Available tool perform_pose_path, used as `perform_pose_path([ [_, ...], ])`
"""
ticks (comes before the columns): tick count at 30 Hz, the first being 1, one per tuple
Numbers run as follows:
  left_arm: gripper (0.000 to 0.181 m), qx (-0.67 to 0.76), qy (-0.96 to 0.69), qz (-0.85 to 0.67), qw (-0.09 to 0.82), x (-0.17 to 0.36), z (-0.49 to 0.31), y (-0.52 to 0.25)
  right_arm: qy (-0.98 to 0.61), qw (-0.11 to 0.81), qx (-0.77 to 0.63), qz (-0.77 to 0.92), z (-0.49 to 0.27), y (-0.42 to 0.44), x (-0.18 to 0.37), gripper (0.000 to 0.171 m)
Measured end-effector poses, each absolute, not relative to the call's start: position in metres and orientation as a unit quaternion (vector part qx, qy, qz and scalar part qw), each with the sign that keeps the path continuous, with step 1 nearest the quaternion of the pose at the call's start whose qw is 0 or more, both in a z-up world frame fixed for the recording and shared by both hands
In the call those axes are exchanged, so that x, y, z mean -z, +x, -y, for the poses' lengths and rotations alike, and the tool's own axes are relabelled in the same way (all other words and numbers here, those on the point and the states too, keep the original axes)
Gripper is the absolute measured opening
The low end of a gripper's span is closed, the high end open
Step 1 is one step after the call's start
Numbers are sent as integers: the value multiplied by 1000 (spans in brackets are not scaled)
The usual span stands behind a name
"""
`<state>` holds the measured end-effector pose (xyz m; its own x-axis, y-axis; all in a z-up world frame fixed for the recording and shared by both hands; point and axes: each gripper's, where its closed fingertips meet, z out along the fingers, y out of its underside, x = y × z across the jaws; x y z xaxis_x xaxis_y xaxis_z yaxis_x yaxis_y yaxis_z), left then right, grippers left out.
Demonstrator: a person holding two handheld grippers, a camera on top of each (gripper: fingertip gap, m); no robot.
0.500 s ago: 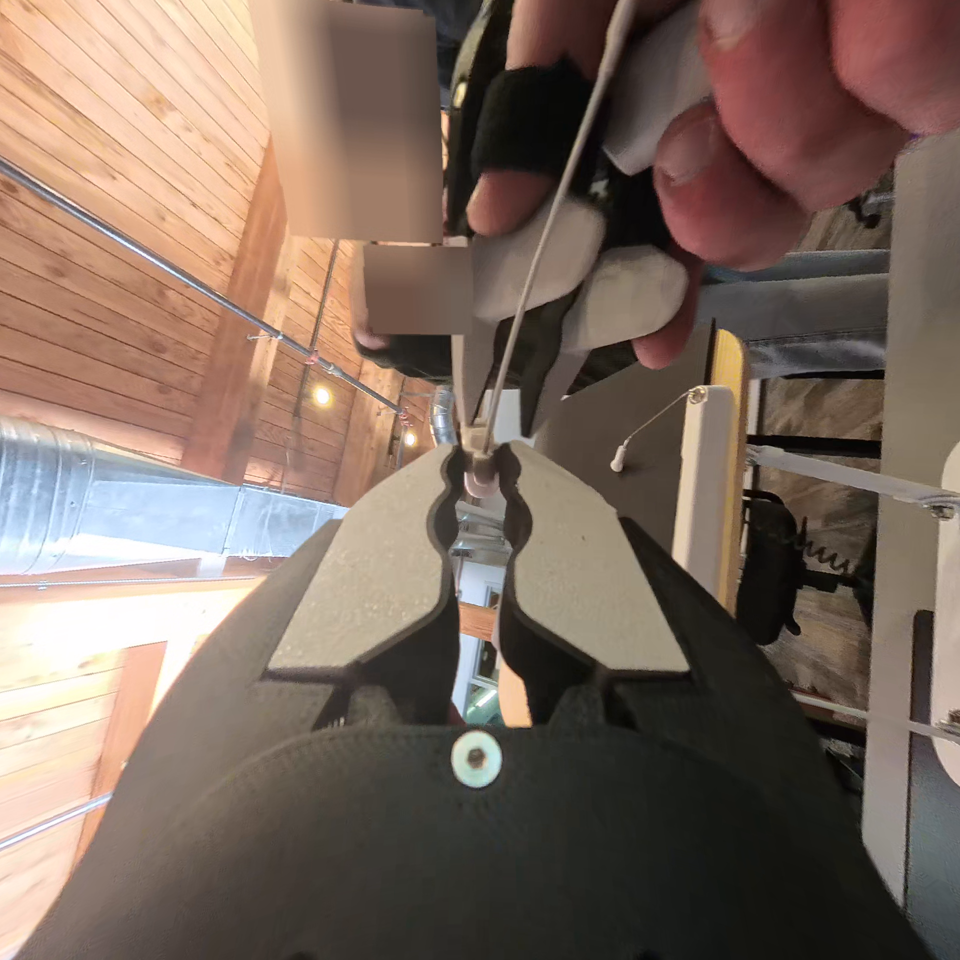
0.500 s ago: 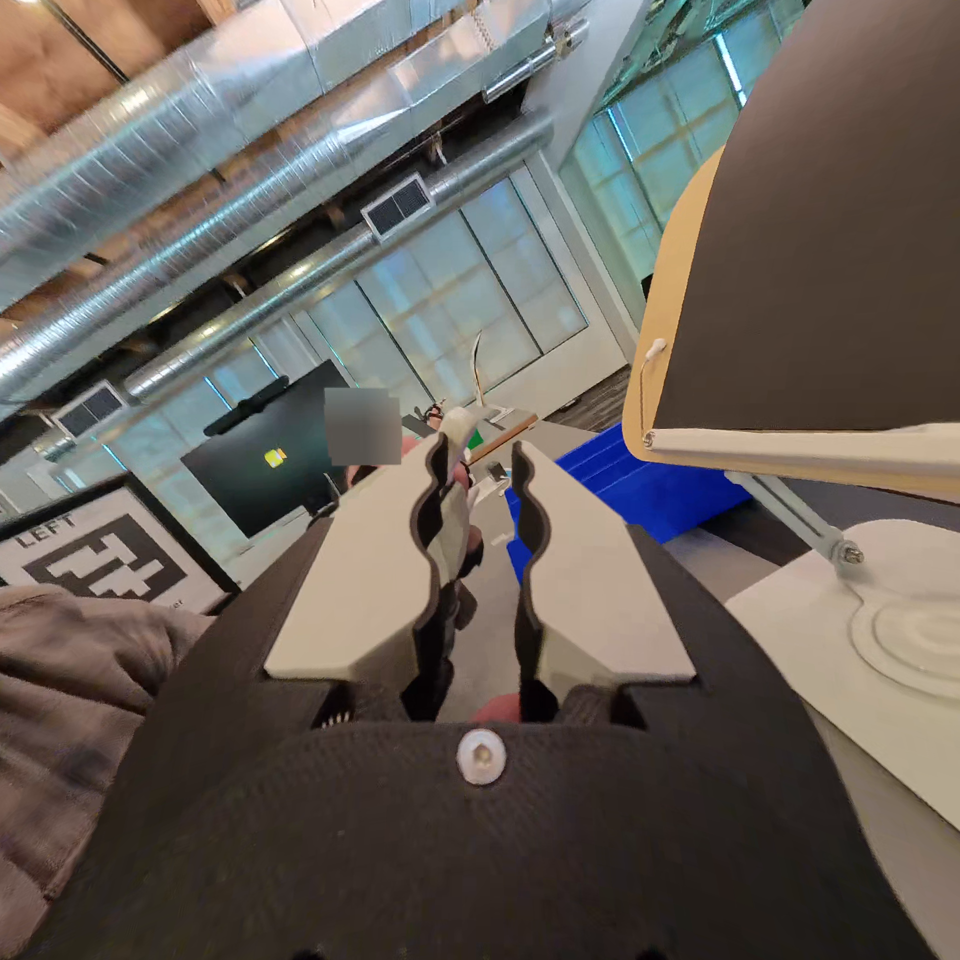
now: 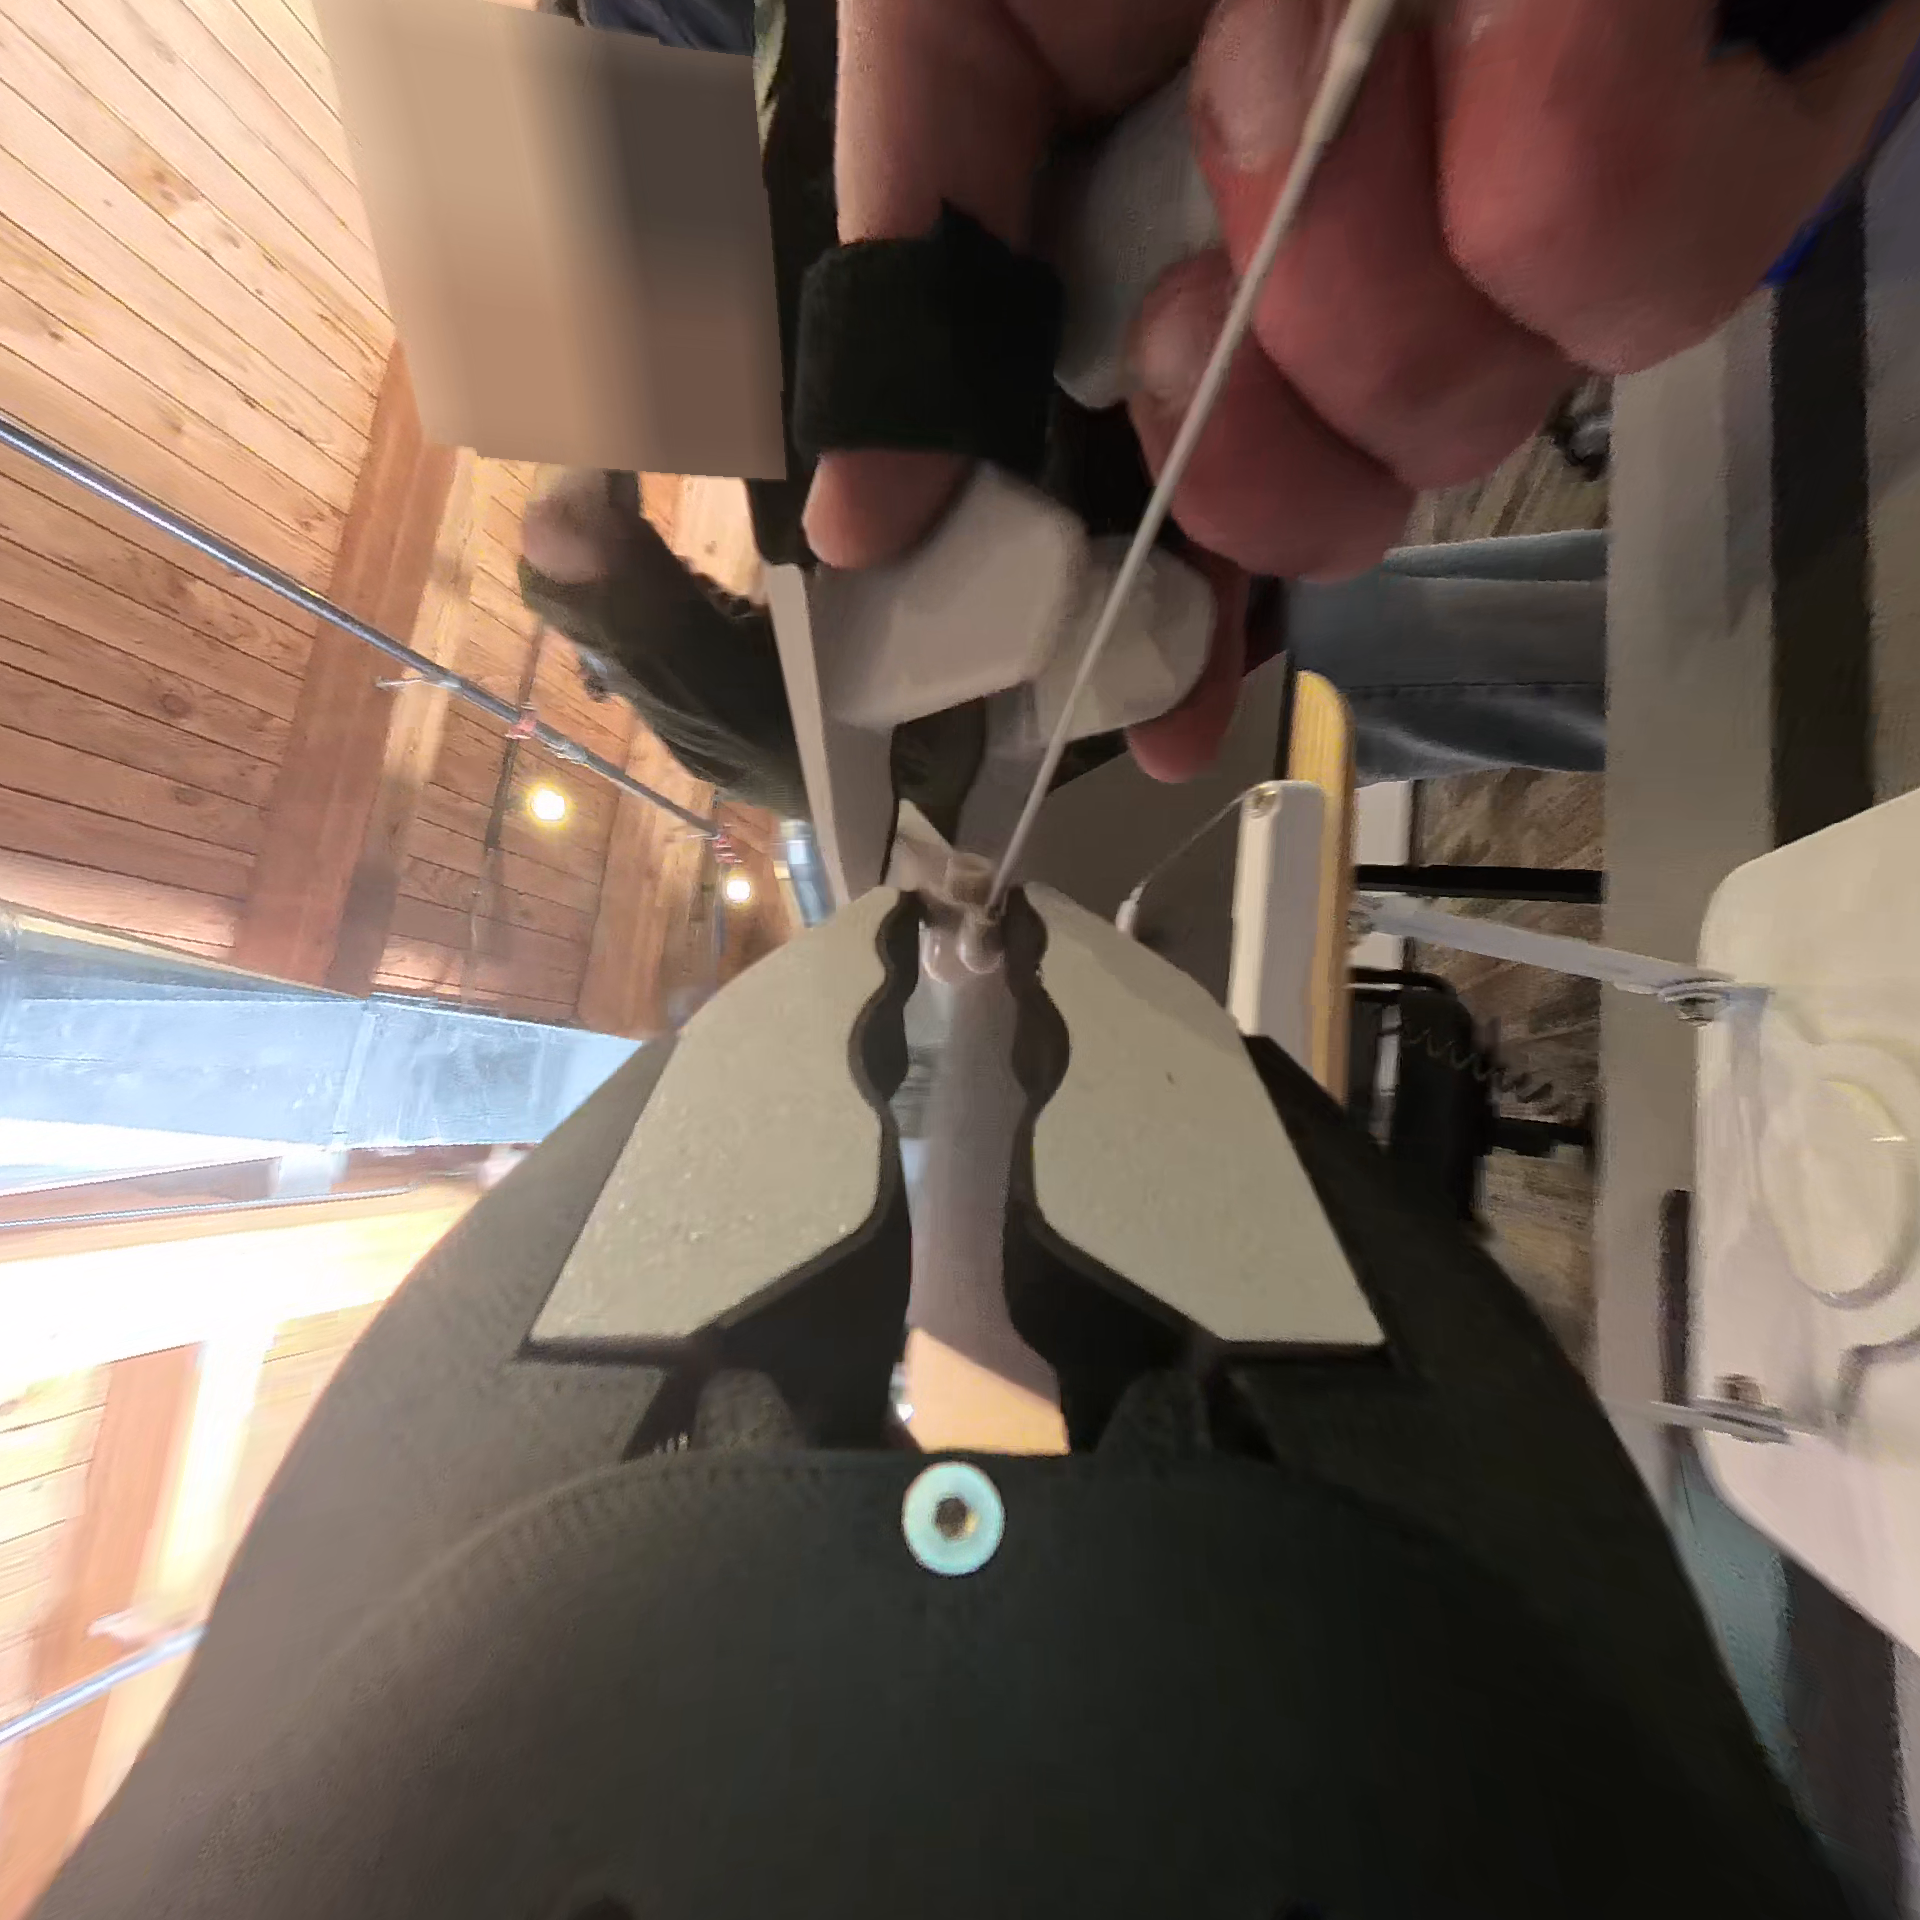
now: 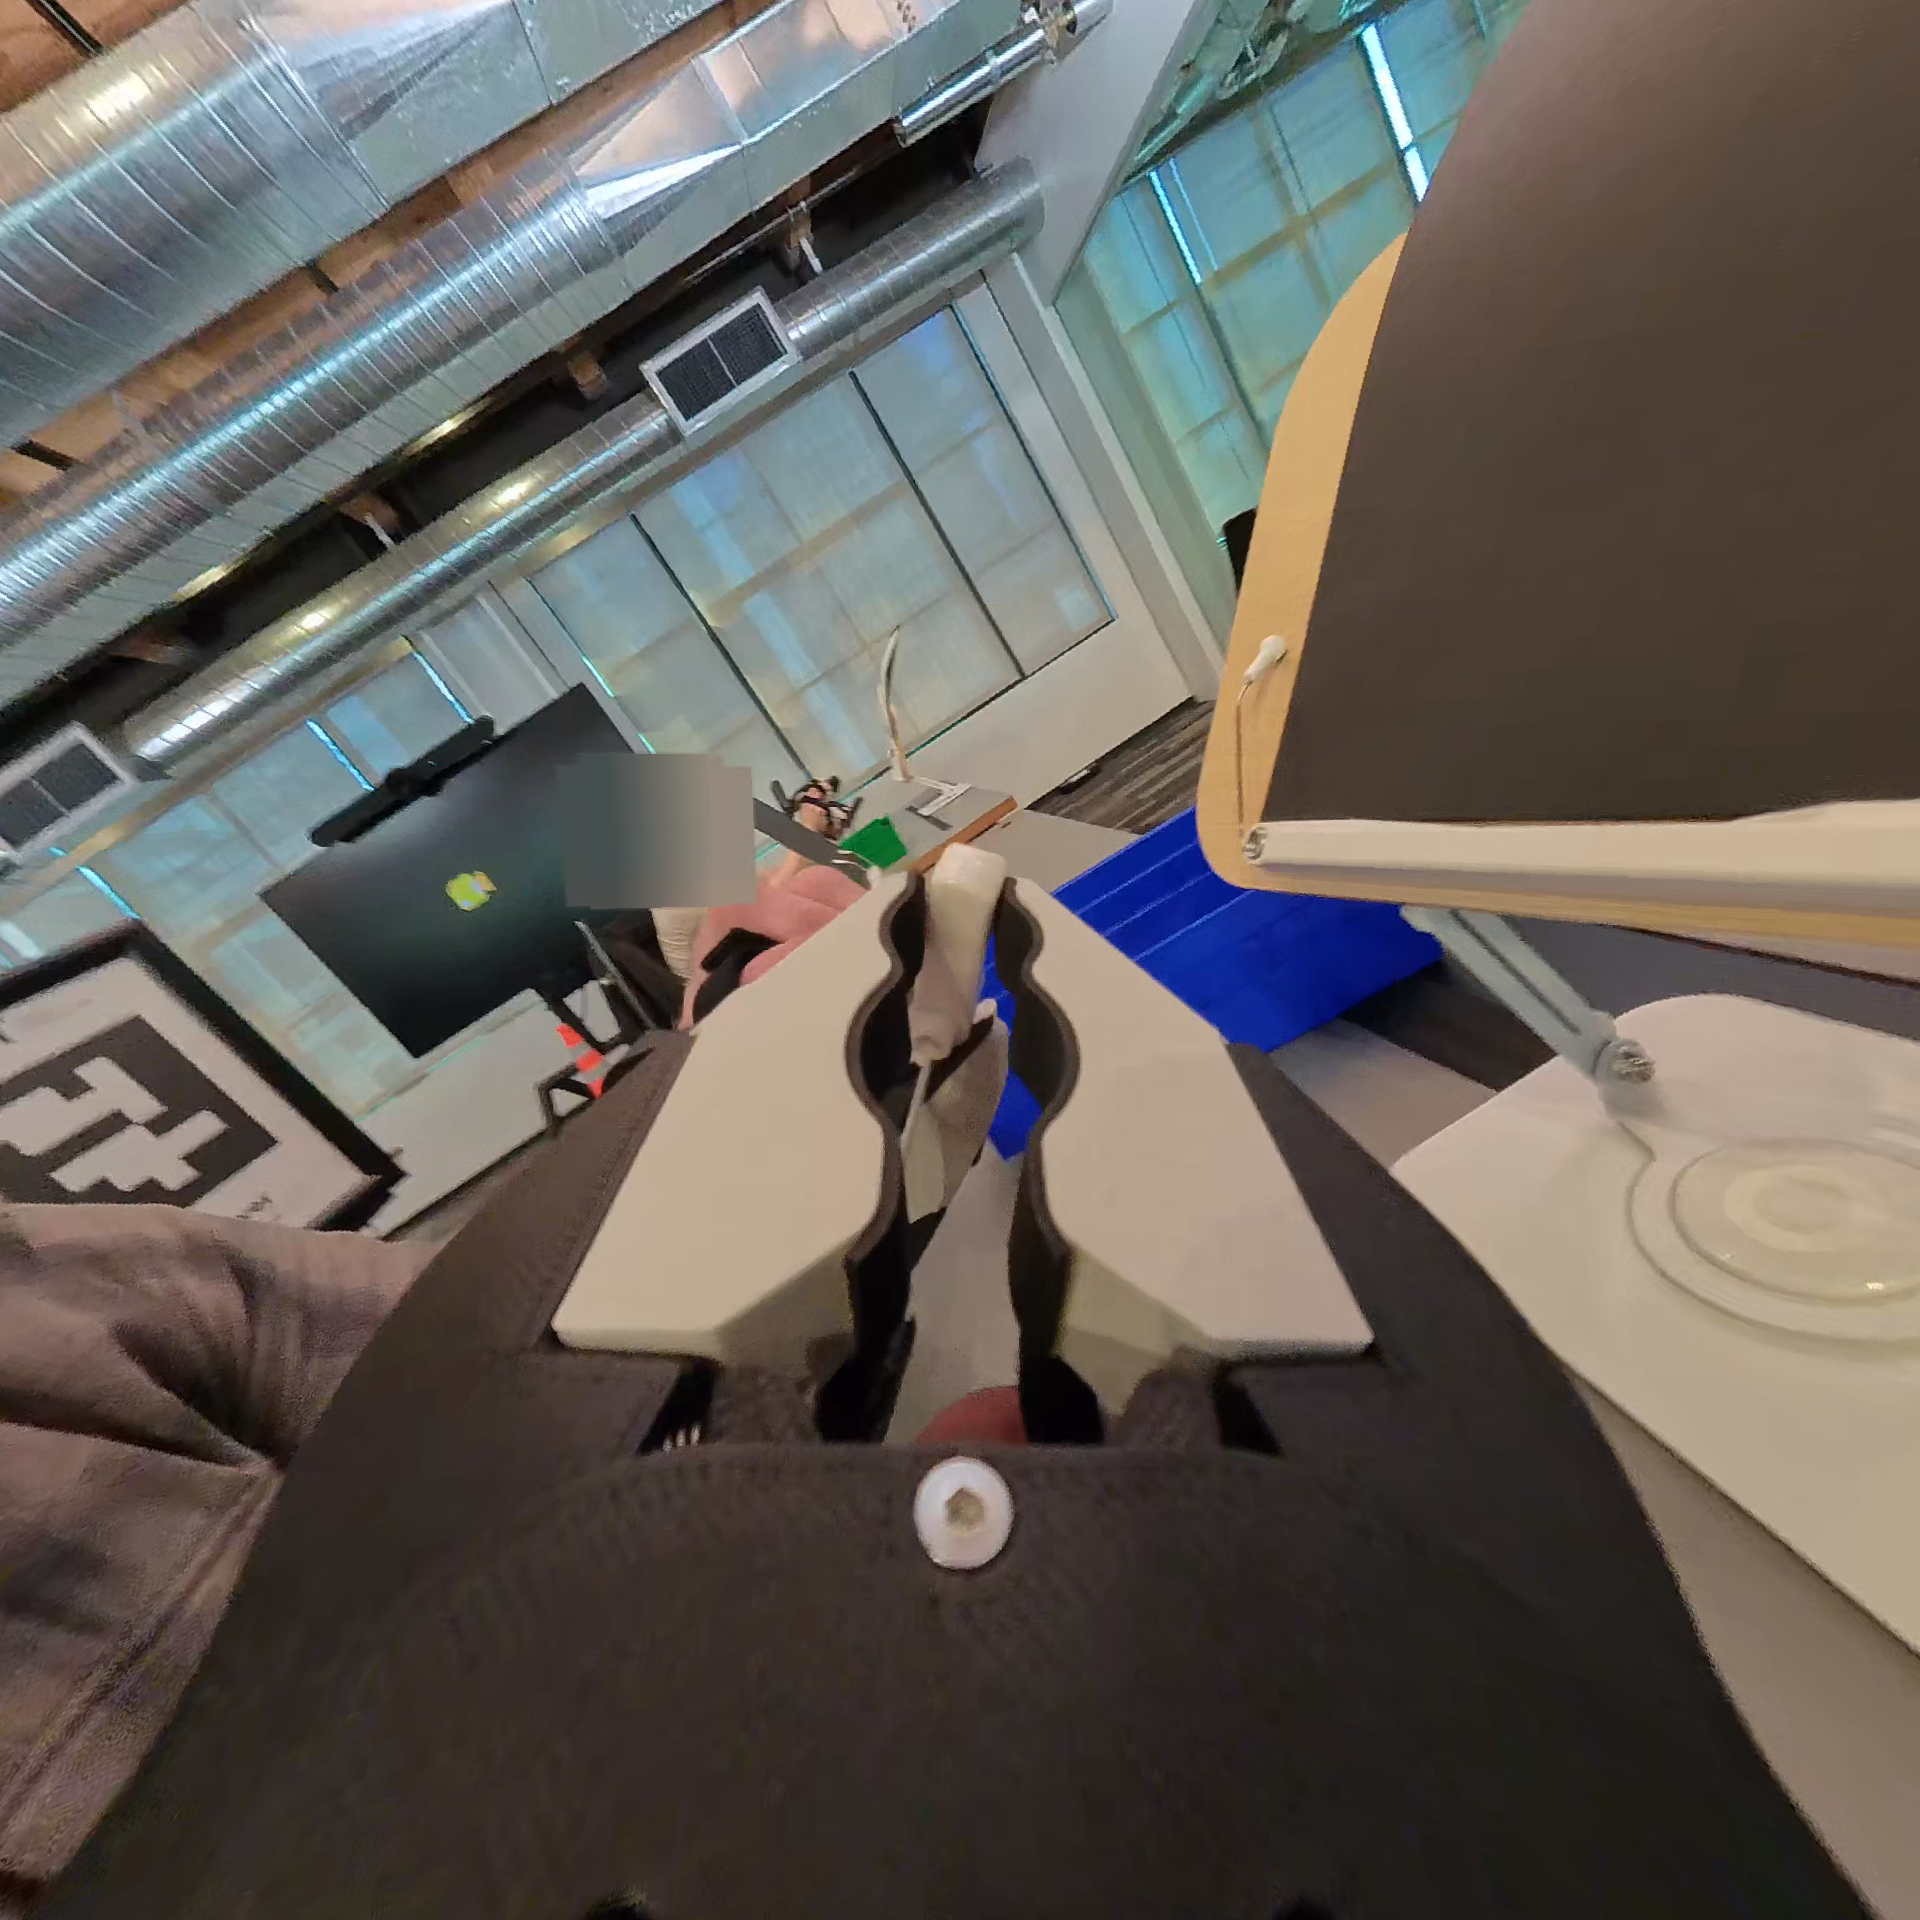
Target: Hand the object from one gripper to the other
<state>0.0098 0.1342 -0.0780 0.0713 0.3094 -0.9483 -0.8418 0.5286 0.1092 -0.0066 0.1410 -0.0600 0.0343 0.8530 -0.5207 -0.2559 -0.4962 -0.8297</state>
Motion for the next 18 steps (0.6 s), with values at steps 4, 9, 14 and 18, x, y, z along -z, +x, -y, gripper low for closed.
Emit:
perform_pose_path([
  [4,35,-204,-373,-575,699,87,-130,11,-552,505,-590,304,-142,8,49,9],
  [9,43,130,-507,-539,659,76,-112,11,-516,515,-582,361,-128,21,40,10],
  [14,51,387,-563,-491,541,78,-88,25,-494,488,-565,446,-100,12,51,9],
  [18,41,440,-571,-484,496,87,-82,32,-482,461,-563,488,-82,3,60,10],
])
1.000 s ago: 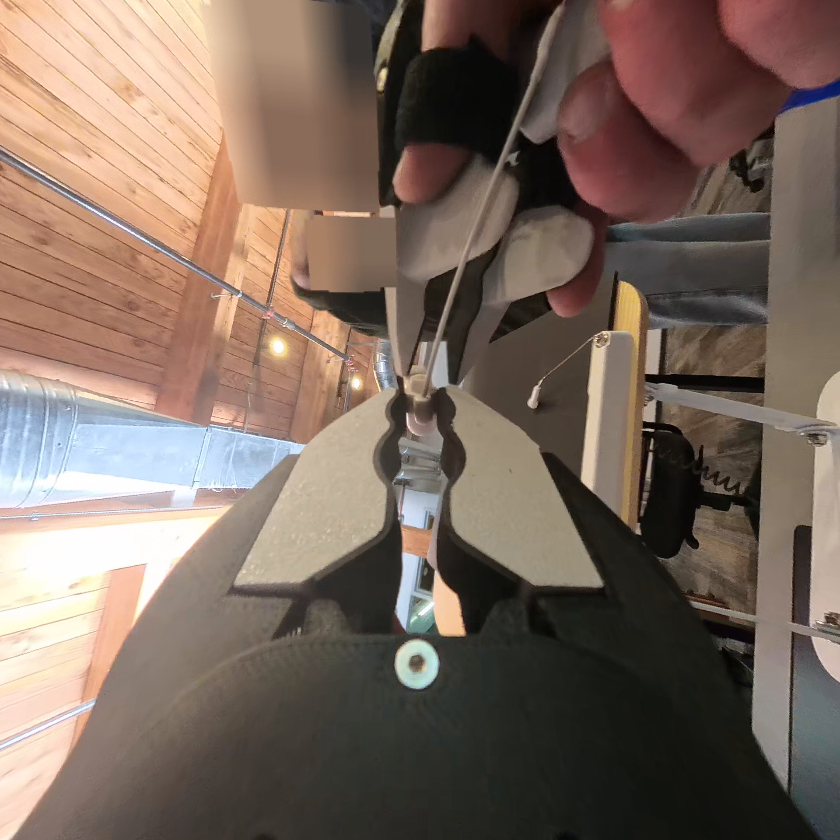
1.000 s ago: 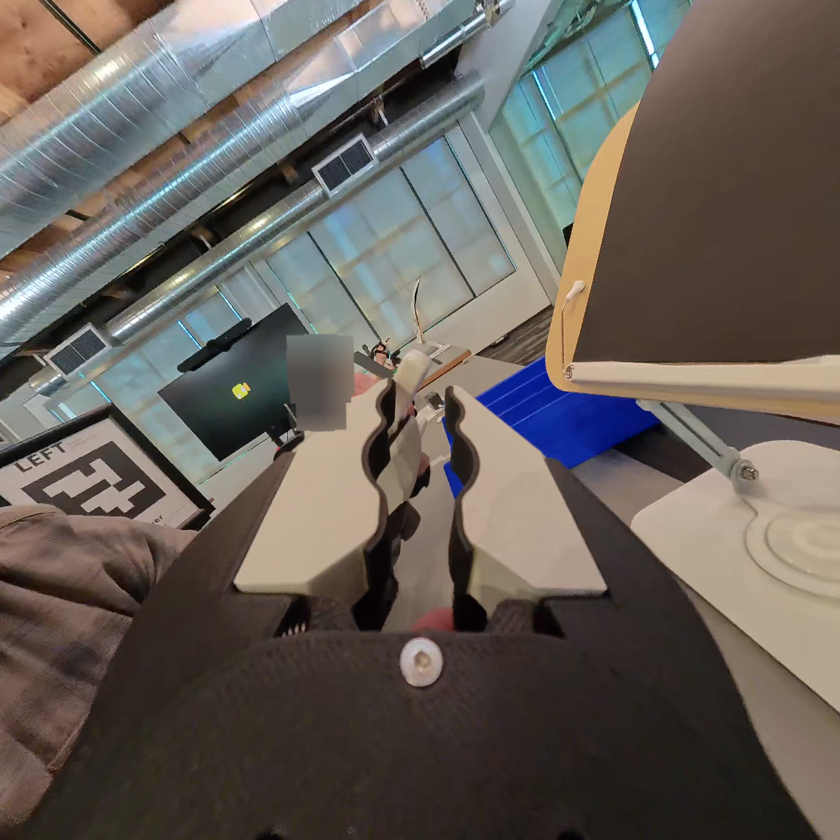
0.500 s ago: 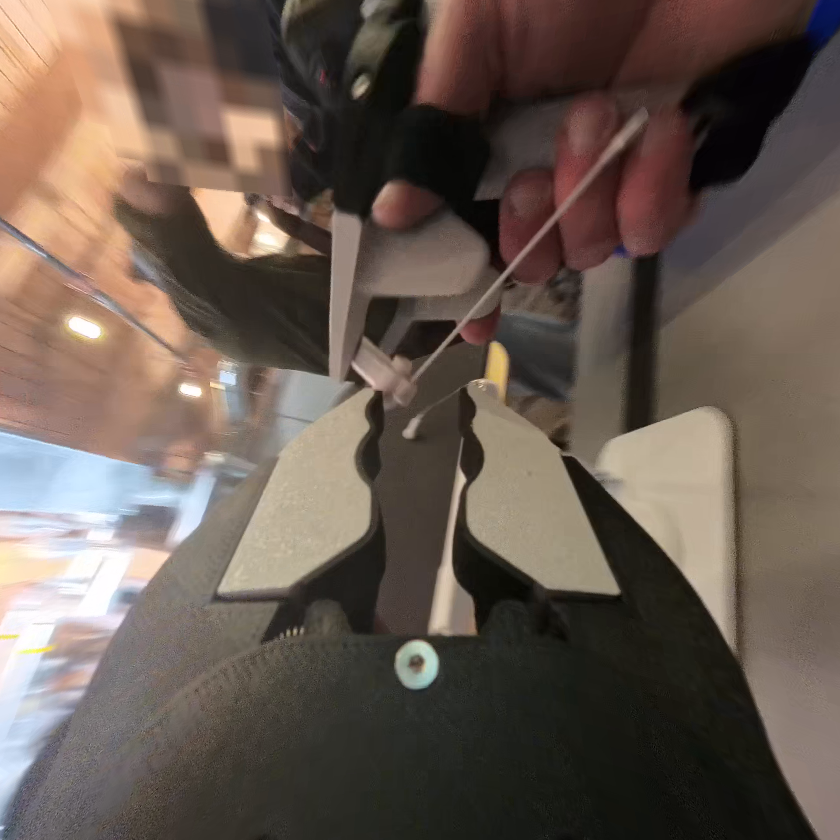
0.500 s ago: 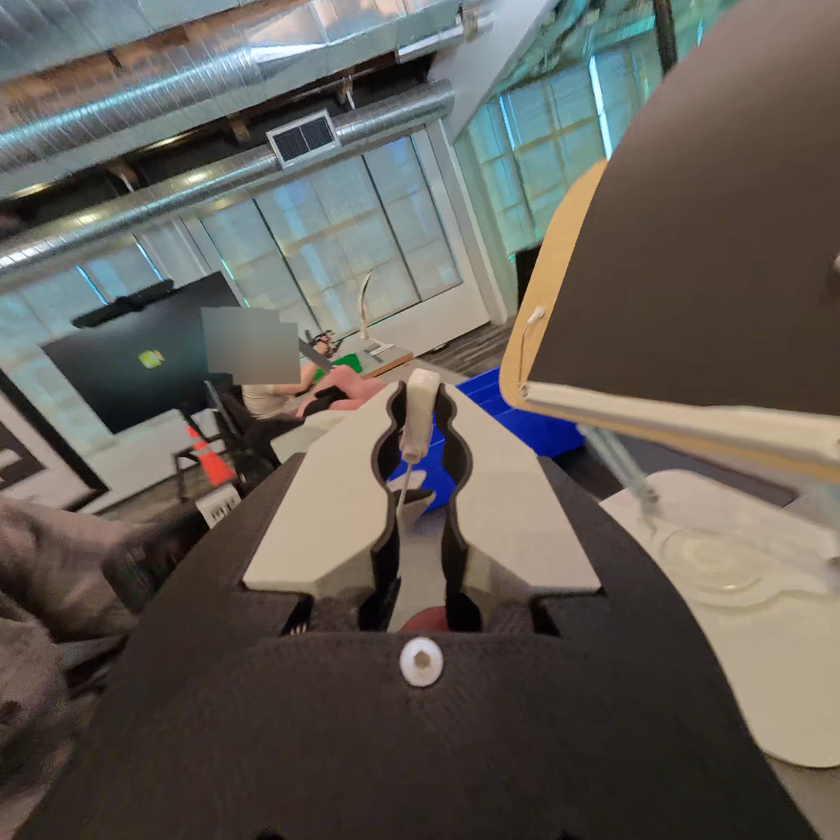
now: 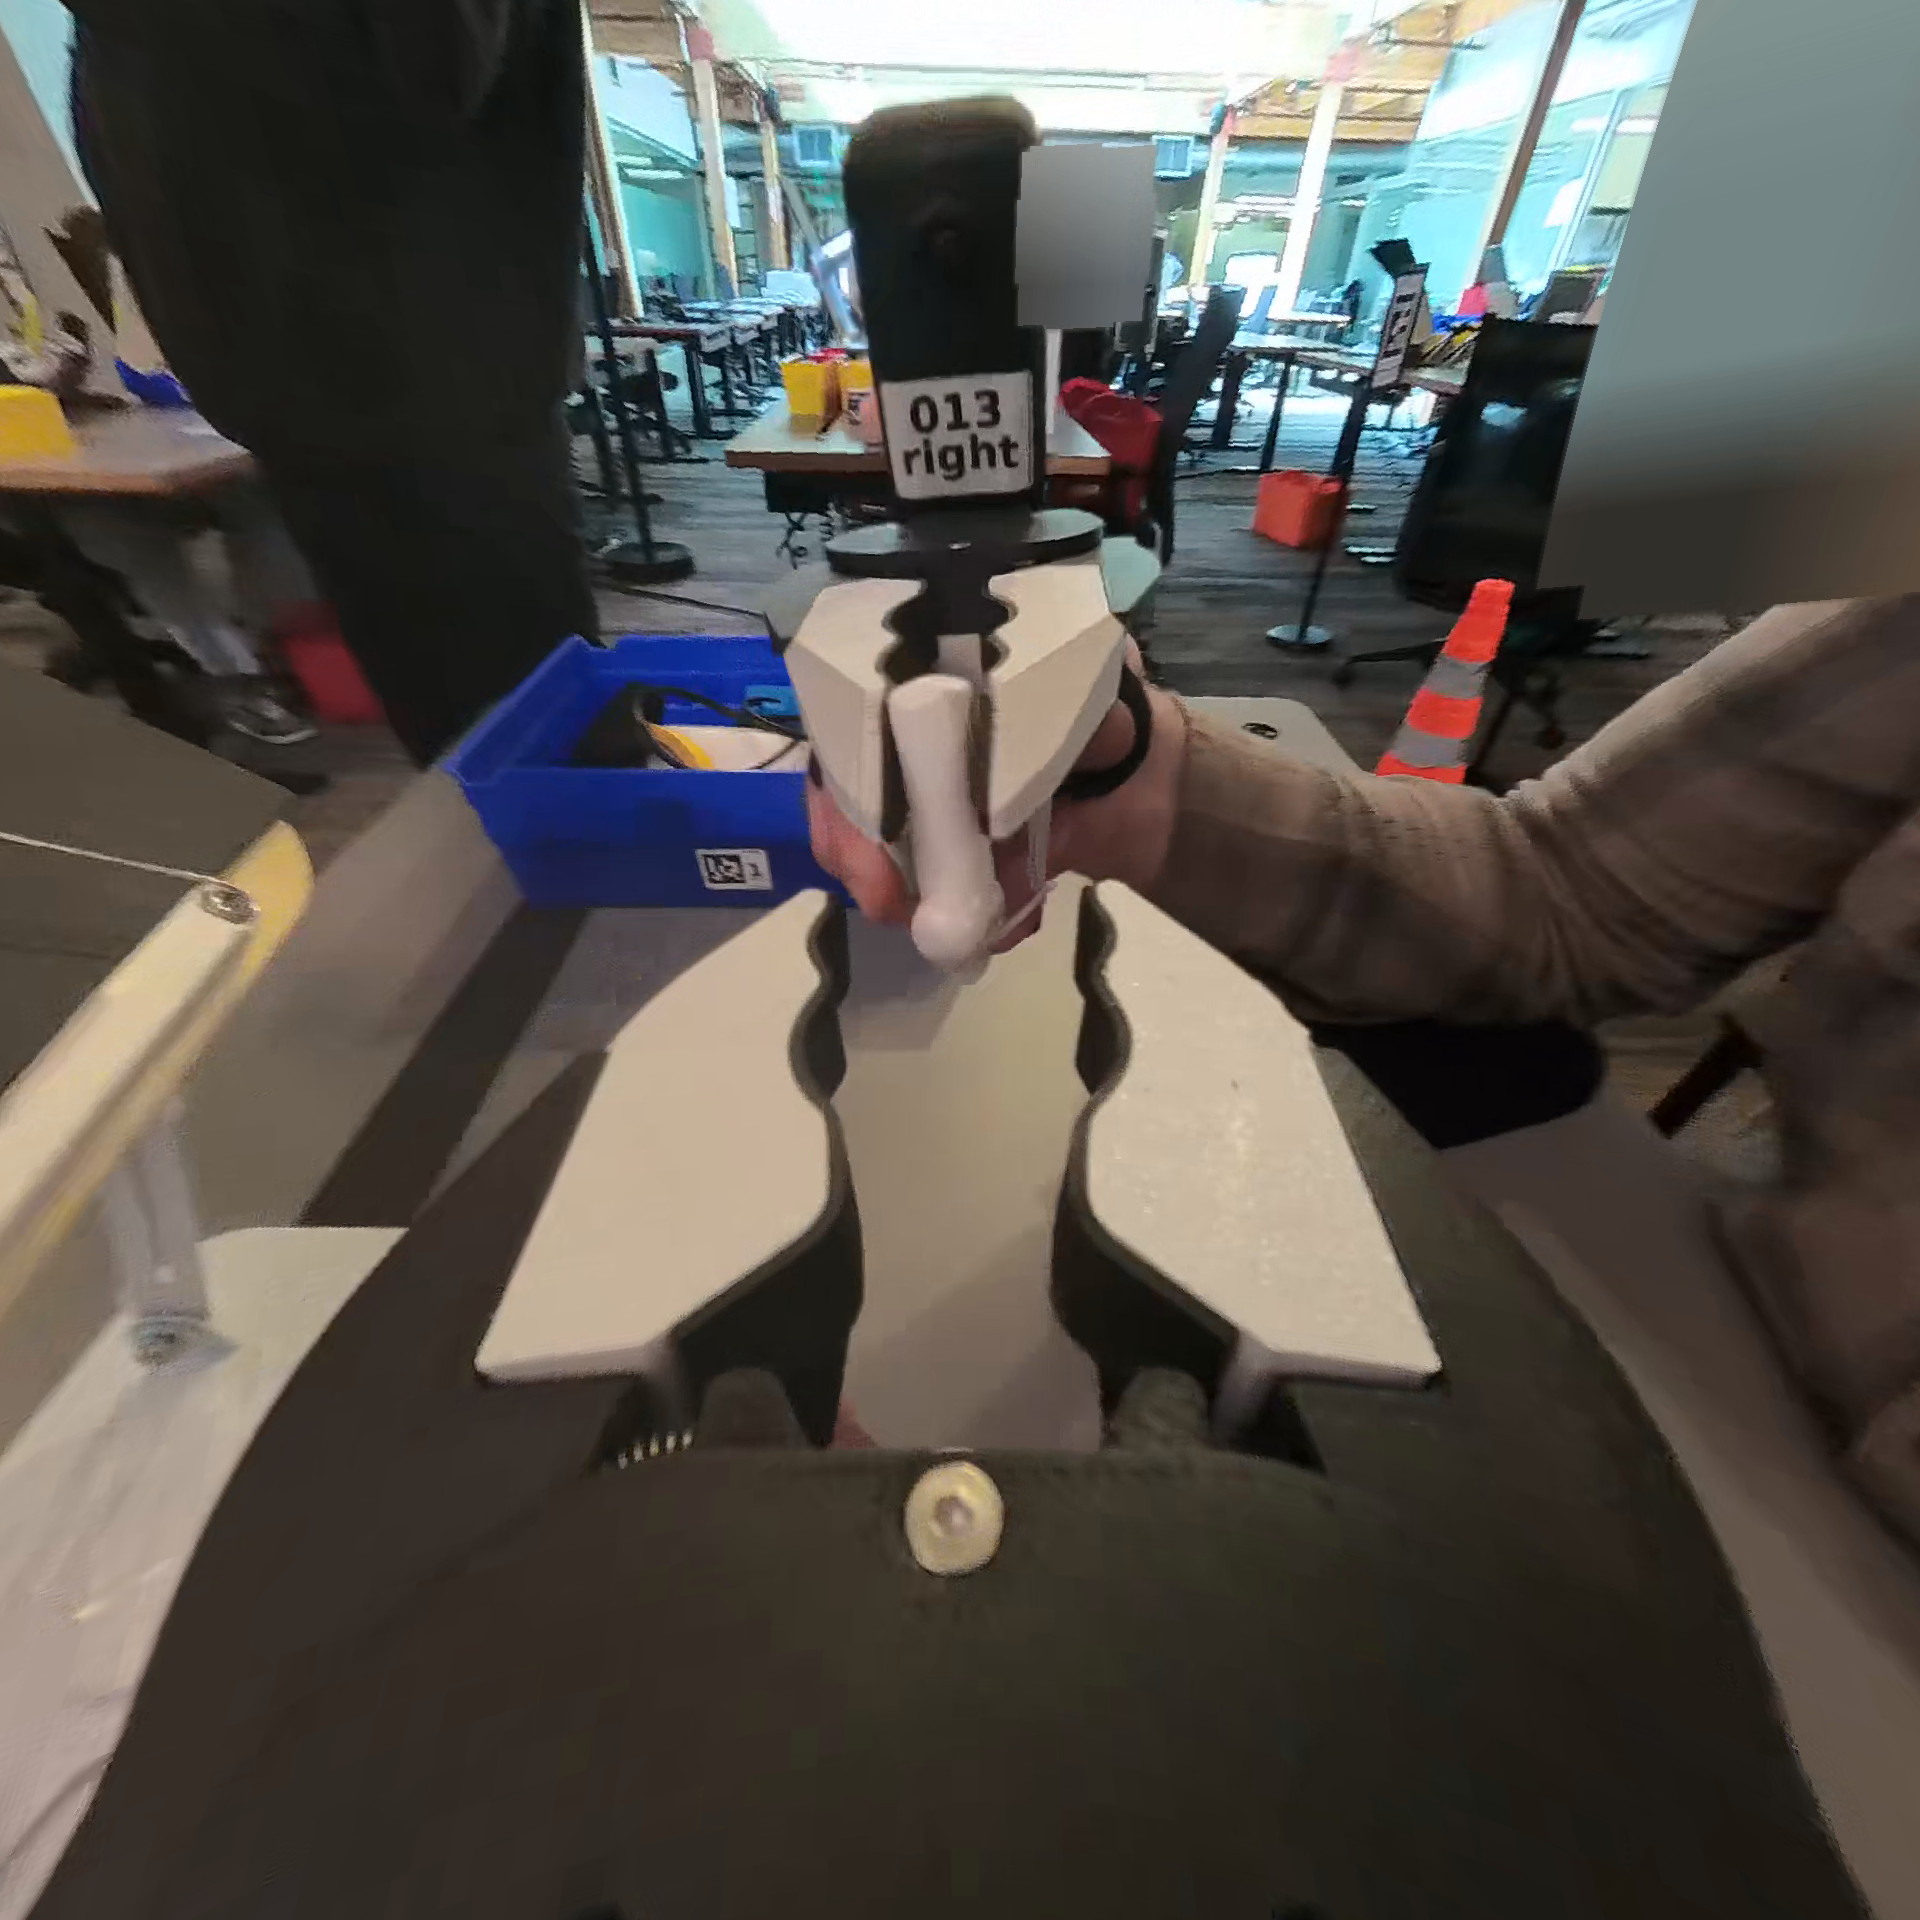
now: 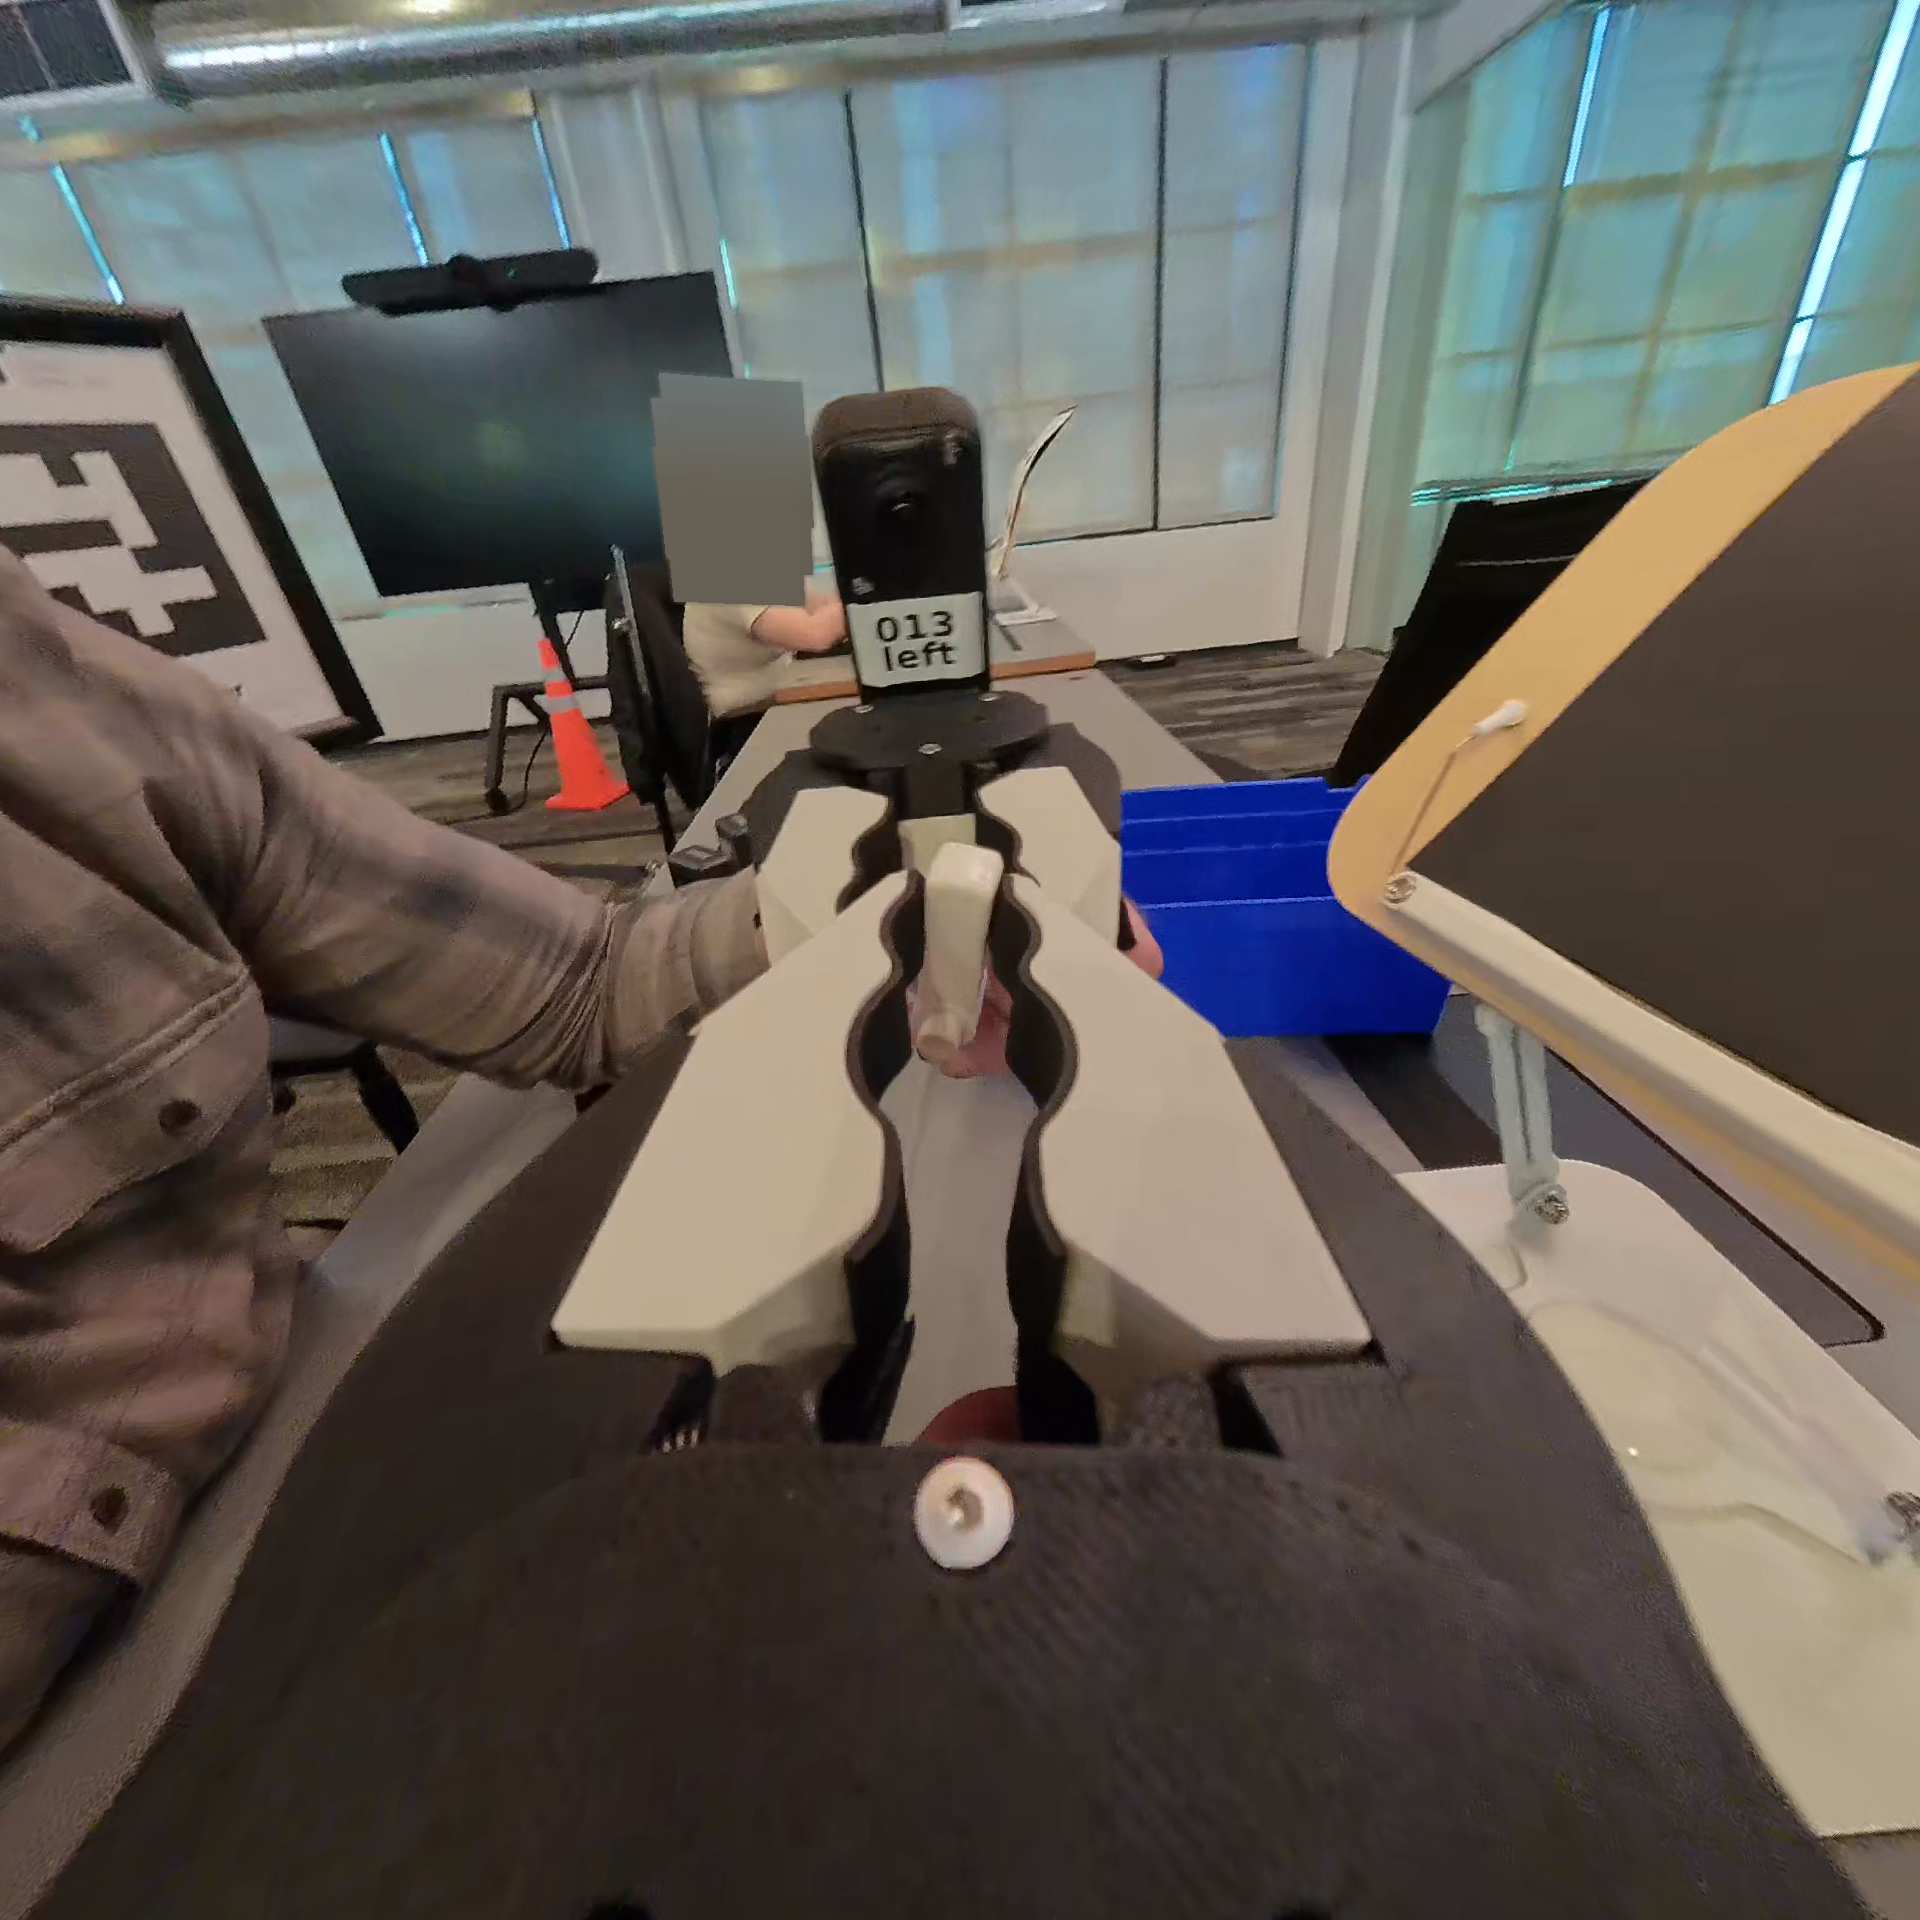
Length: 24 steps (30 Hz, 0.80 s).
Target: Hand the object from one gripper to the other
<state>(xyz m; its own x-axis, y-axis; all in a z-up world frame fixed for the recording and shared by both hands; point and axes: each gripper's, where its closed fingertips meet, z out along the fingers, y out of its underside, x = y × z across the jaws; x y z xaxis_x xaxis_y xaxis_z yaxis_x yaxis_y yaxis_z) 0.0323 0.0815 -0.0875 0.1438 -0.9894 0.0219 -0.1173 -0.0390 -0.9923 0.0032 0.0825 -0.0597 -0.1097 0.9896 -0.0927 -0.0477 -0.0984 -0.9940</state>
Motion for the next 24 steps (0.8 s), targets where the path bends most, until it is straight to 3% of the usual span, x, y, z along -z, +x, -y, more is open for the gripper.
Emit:
perform_pose_path([
  [5,14,439,-568,-507,476,99,-74,39,-480,449,-556,508,-73,-4,65,9],
  [13,14,412,-547,-498,532,88,-79,39,-474,480,-540,503,-76,-3,57,10],
  [14,14,402,-544,-496,545,85,-82,38,-479,493,-530,496,-80,-3,55,17],
  [17,13,313,-547,-471,618,75,-101,29,-497,545,-481,474,-98,1,48,43],
  [24,14,73,-543,-395,737,53,-137,-2,-530,651,-290,460,-123,10,31,44],
])
